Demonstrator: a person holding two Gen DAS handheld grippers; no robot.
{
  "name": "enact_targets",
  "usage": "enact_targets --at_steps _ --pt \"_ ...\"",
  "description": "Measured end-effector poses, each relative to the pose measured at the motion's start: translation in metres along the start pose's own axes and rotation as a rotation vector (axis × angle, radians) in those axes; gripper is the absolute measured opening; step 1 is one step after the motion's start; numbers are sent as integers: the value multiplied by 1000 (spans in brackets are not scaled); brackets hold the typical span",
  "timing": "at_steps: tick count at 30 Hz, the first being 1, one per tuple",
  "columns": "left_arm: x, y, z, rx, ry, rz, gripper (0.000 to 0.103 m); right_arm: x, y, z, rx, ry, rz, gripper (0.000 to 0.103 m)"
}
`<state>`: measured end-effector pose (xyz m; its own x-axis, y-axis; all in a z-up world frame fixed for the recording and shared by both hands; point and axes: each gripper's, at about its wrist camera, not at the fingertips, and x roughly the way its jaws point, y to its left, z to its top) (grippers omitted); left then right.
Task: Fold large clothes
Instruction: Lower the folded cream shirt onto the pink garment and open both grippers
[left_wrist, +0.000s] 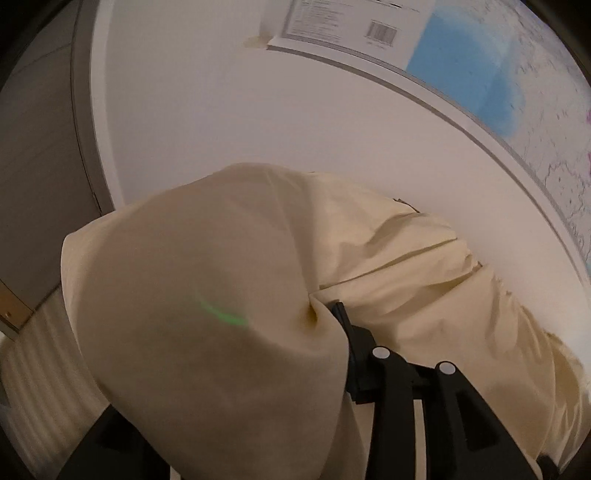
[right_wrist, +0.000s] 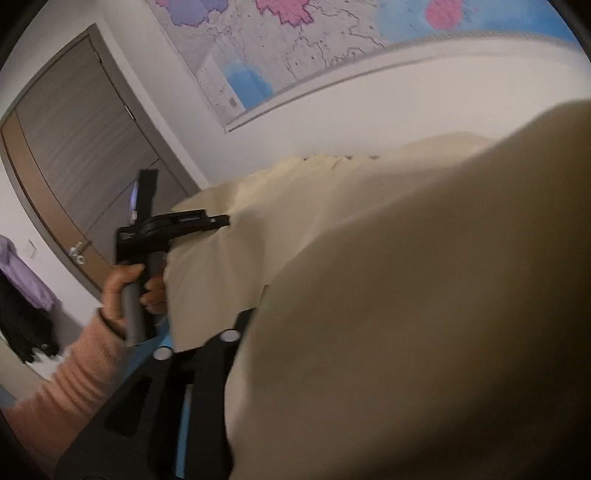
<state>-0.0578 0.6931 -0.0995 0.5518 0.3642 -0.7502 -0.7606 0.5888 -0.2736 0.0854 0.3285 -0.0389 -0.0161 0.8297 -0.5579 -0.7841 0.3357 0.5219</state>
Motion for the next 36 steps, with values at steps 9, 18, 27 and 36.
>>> enact_targets --at_steps 9,18,27,36 --pt "-18 -12 -9 101 -6 153 58 -93 4 -34 -106 85 30 56" --pt "-116 -5 -40 127 -216 83 62 -150 -23 -21 -100 -125 -80 41" --pt "-89 -69 -74 334 -131 -19 70 -46 -25 -37 -120 108 -196 20" --pt "-101 -77 -86 341 -175 16 70 -99 -18 -17 -129 -26 -214 31"
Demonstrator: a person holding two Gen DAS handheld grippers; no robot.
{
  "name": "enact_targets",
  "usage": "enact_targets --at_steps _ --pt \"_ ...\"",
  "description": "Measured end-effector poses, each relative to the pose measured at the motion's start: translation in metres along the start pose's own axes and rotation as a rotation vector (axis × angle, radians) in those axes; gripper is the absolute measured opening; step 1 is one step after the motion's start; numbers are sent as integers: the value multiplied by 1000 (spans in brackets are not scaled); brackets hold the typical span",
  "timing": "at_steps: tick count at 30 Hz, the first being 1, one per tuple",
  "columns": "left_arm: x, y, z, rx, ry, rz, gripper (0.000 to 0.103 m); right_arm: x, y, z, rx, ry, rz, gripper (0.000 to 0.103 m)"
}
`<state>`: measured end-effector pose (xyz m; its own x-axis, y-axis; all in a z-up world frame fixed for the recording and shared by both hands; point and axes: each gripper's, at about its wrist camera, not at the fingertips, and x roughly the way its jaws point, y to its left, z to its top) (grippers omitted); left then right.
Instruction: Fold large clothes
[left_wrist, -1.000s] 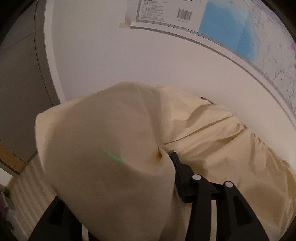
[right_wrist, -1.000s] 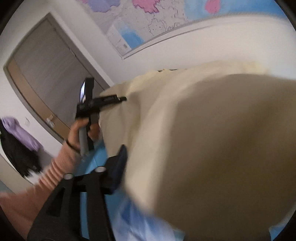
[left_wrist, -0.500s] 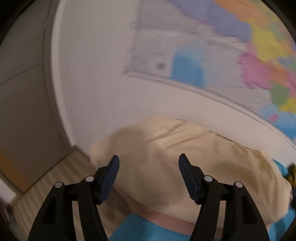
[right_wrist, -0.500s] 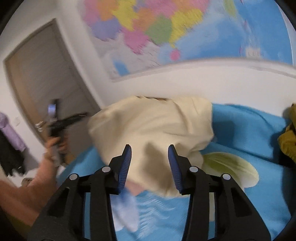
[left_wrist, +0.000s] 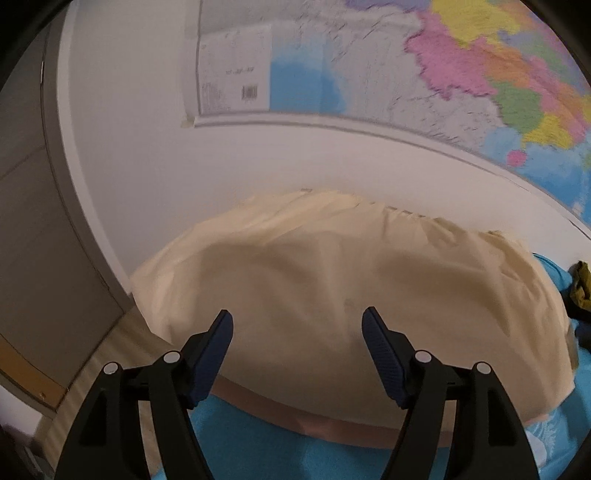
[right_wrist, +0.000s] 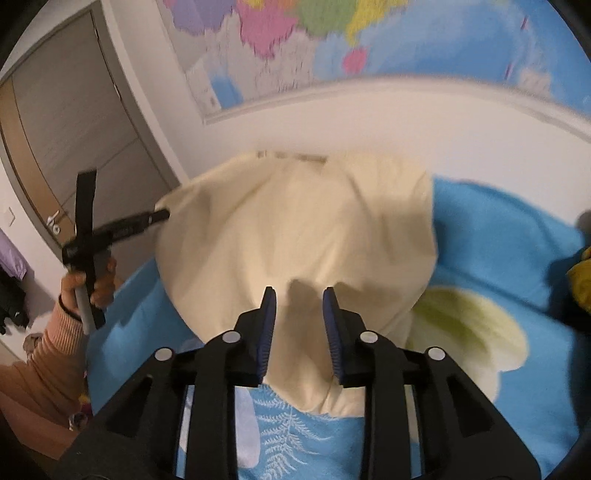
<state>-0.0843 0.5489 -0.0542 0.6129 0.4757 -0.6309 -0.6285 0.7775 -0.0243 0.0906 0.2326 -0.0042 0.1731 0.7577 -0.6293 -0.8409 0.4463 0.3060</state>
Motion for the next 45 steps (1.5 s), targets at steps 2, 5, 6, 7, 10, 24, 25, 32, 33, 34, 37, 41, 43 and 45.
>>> enact_targets --at_steps 2,5,6,7,10,24,25,32,33,34,37,41,43,45 --pt "-15 -10 2 16 -33 14 75 4 2 7 14 -31 0 51" --pt "-36 -23 3 44 -63 1 79 13 12 13 0 -39 -4 57" --pt "-42 -29 4 61 -70 -3 79 19 16 15 -6 -35 -5 56" --pt "-49 -32 2 74 -73 -8 79 25 20 18 -12 -35 -4 56" --pt "-60 -46 2 109 -71 -38 79 48 29 29 -19 -26 -11 56" --pt "-39 -60 -5 88 0 -62 85 53 25 10 12 5 -50 57" --pt "-44 -62 -6 92 -8 -55 86 47 30 6 -5 -9 -55 57" --pt "-56 -87 -18 134 -21 -114 88 46 54 -26 -111 39 -37 57" --pt "-52 -89 -19 132 -7 -111 88 55 55 -32 -122 68 -48 56" --pt "-47 -89 -19 127 9 -118 88 60 55 -35 -126 80 -46 56" --pt "-33 -88 -20 113 35 -111 89 66 57 -36 -124 100 -39 56" --pt "-37 -86 -18 114 35 -111 89 49 56 -26 -142 93 -13 56" --pt "-42 -86 -18 112 30 -107 89 36 48 -21 -109 48 -13 55" --pt "-47 -89 -17 115 27 -113 89 30 39 -17 -79 11 -49 55"
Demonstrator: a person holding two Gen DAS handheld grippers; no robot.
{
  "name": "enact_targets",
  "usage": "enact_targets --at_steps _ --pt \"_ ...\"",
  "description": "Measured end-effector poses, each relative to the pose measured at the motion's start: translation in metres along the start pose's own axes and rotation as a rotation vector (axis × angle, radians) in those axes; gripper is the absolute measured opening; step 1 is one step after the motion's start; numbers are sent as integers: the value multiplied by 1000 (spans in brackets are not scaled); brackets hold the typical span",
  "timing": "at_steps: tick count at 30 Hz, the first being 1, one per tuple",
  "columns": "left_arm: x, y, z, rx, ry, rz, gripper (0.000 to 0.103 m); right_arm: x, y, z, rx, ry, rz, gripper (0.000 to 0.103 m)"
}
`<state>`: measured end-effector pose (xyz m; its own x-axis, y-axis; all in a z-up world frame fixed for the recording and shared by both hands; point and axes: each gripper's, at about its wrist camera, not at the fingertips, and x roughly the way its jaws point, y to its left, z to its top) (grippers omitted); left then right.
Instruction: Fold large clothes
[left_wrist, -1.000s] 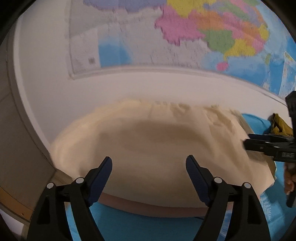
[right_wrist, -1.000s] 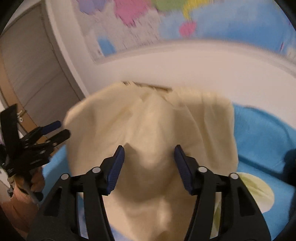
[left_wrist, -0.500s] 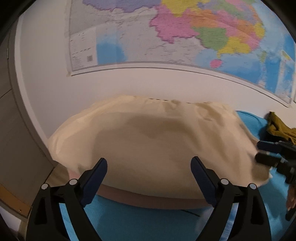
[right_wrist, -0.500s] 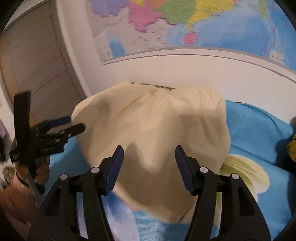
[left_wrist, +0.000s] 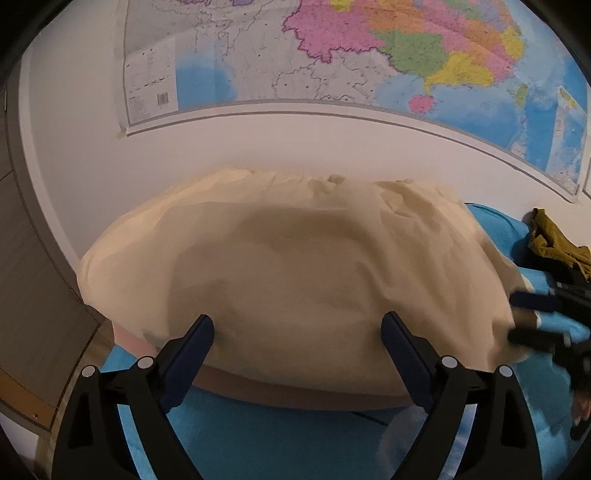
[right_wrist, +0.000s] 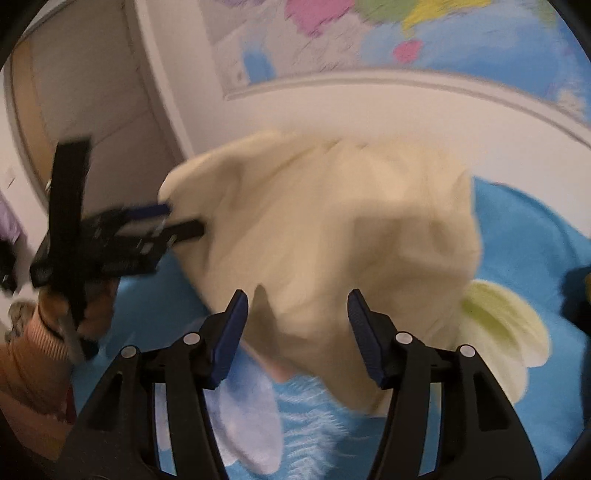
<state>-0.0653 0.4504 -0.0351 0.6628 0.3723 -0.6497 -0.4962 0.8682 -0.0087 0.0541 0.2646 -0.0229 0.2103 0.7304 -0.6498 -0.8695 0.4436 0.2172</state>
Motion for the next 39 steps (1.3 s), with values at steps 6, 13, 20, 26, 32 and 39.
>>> enact_targets --at_steps 6,13,20,26,32,39 --pt "-8 -13 2 4 6 -21 95 15 -30 -1 145 6 -16 55" --pt "-12 -19 0 -18 5 -21 96 0 -24 -7 134 -5 -29 59" --pt "-35 -30 -4 -33 -33 -15 96 -17 -5 -19 79 -39 -49 67" --pt "-55 -36 -10 -91 -29 -14 96 -32 12 -31 60 -83 -63 88" --pt "-75 -40 -28 -156 -24 -4 96 -47 34 -49 29 -109 -106 97" --pt "-98 -49 -47 -140 -36 34 96 -61 54 -74 7 -119 -95 97"
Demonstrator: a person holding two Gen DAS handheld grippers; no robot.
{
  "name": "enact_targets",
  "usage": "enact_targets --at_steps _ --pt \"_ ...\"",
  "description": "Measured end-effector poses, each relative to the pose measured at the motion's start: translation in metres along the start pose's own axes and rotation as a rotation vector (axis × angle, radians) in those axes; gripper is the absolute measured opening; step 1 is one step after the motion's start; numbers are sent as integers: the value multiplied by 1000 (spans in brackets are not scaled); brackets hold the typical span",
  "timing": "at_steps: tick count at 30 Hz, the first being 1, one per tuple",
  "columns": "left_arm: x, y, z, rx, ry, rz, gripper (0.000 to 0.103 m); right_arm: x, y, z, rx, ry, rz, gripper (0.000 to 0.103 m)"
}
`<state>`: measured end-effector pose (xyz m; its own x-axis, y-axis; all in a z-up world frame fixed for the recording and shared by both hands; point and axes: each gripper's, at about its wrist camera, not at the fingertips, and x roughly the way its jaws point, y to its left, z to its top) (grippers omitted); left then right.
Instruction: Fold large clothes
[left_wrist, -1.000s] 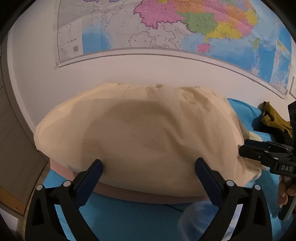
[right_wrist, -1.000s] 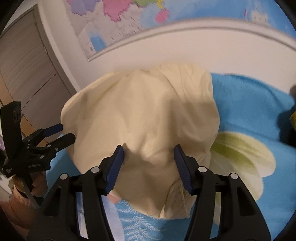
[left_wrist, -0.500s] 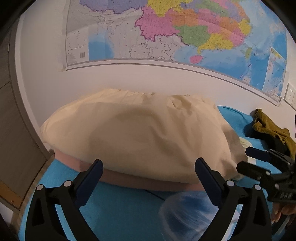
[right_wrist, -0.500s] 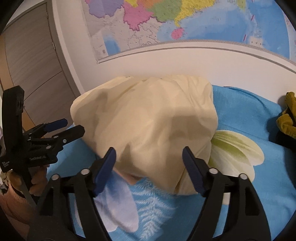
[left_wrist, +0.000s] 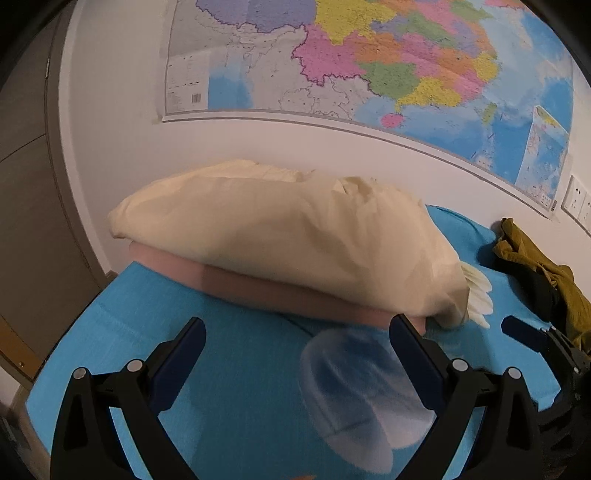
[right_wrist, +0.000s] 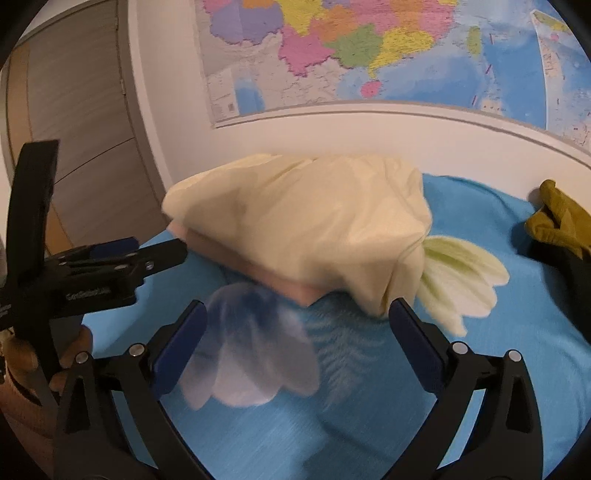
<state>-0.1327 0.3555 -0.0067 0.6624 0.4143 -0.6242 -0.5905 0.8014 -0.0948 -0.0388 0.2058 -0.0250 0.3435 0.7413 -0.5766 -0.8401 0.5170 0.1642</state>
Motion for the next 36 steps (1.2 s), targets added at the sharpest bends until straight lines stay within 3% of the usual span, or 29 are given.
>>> enact_targets --at_steps 11,36 --pt "-22 -10 -23 27 -10 14 96 -22 10 -19 7 -15 -17 97" --pt "-49 -13 -33 61 -53 35 96 -44 19 -23 1 -46 -12 97"
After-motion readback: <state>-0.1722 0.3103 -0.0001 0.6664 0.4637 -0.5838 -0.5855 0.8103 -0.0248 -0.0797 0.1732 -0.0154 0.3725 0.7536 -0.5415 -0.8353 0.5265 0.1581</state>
